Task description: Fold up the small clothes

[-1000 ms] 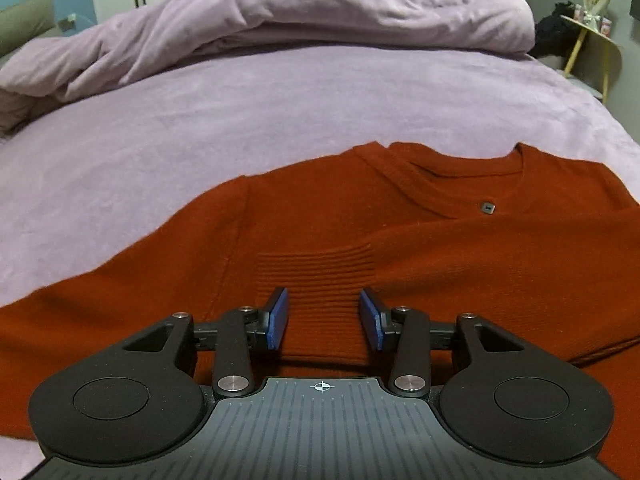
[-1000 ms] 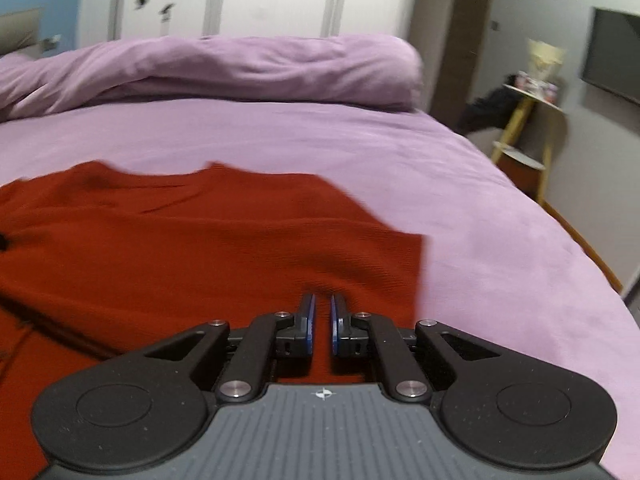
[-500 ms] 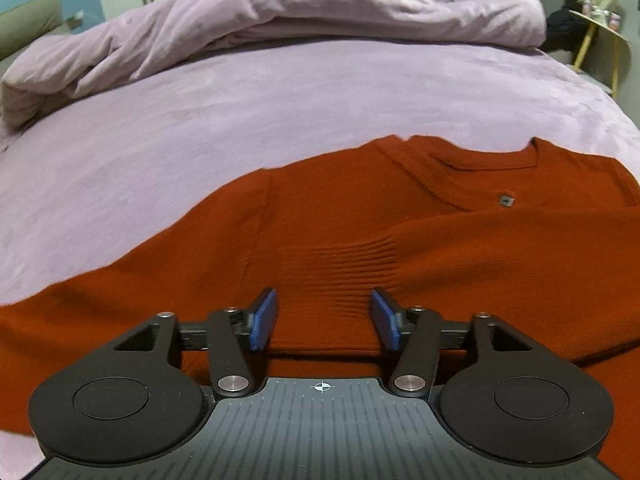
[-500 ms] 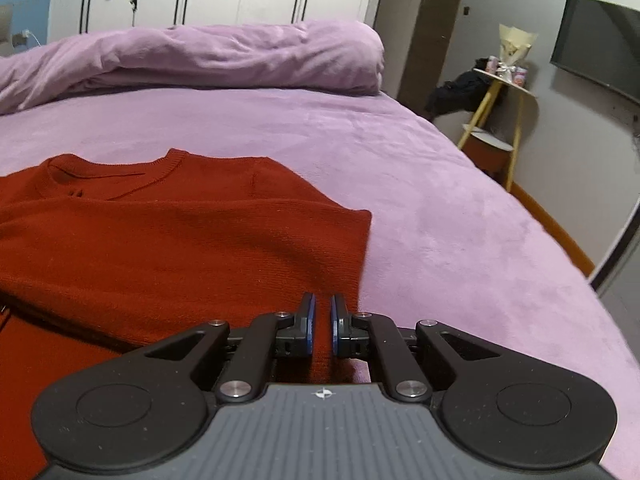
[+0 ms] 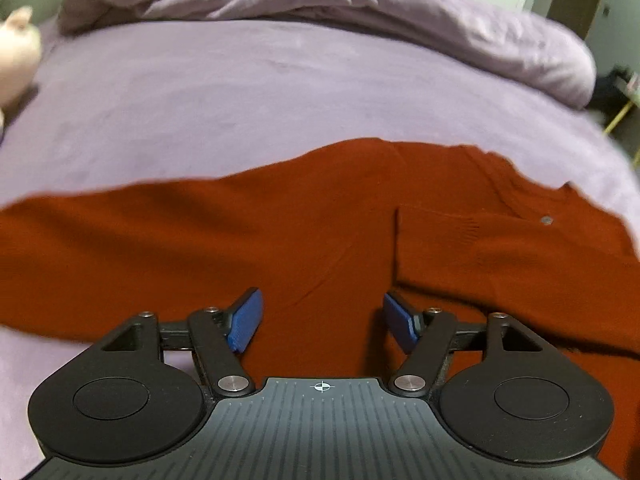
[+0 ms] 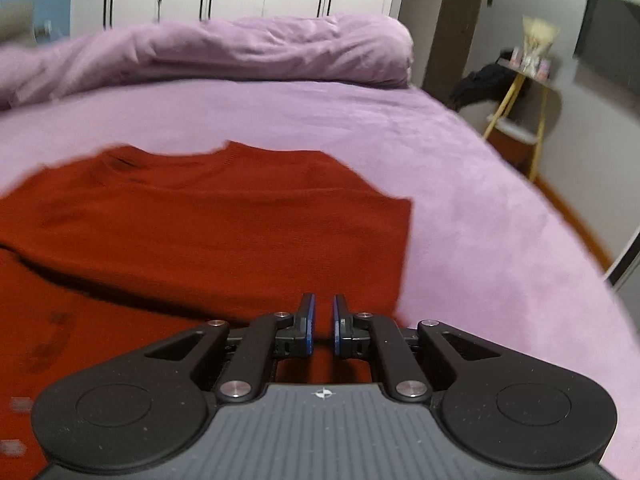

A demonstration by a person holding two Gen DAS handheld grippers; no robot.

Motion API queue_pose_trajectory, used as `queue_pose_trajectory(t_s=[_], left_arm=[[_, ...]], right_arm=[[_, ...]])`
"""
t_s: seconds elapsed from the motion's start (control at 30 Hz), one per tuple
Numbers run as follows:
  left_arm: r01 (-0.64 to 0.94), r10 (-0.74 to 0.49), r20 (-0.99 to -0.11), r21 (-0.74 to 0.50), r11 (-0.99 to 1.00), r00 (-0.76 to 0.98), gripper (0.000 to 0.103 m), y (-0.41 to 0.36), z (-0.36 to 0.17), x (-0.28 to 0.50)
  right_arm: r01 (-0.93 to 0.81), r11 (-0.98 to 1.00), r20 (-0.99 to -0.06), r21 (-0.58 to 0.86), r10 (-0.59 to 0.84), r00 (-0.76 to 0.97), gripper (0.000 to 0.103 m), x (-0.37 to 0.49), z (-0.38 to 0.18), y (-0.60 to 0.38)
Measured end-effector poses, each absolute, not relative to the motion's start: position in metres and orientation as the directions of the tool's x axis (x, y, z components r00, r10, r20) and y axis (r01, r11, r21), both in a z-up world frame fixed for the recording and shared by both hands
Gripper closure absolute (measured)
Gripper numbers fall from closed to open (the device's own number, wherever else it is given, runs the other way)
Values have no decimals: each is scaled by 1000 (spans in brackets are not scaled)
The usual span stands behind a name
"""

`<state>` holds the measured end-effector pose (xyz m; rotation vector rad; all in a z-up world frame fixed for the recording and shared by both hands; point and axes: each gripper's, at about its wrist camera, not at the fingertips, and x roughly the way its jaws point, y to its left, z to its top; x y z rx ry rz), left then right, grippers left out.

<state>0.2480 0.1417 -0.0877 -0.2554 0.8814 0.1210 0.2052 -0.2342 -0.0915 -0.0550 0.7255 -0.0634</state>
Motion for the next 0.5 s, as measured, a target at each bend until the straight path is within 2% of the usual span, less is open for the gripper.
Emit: queue_pose_trajectory(t_s=[0.03,0.13,0.27,0.37,0.43,0.5], left_arm=[[-219,-9,-770,-193,956,638,22,153,-86,234],[-281,-19,-745,-275,920,667,21,199,-84,191],[-498,64,-729,-398,771,682,20,285,-94,144],[-617,96,-712,-524,587,696,32,347,-112,120],[-629,84,-683,-610,481,726,50,376,-121,110],[-625,86,-649,-676,390,756,50,399,-127,105]], right_arm=[[37,999,-669,-21,-41,742,90,196,-90,-235],[41,992,-692,117,52,720,89,170,-91,-235],[57,964,-707,259,149,691,88,146,-95,-236],[37,962,-707,272,174,685,87,141,-93,-228],[29,961,-708,276,183,682,87,143,-89,-224],[29,955,-706,294,196,681,87,145,-85,-221]])
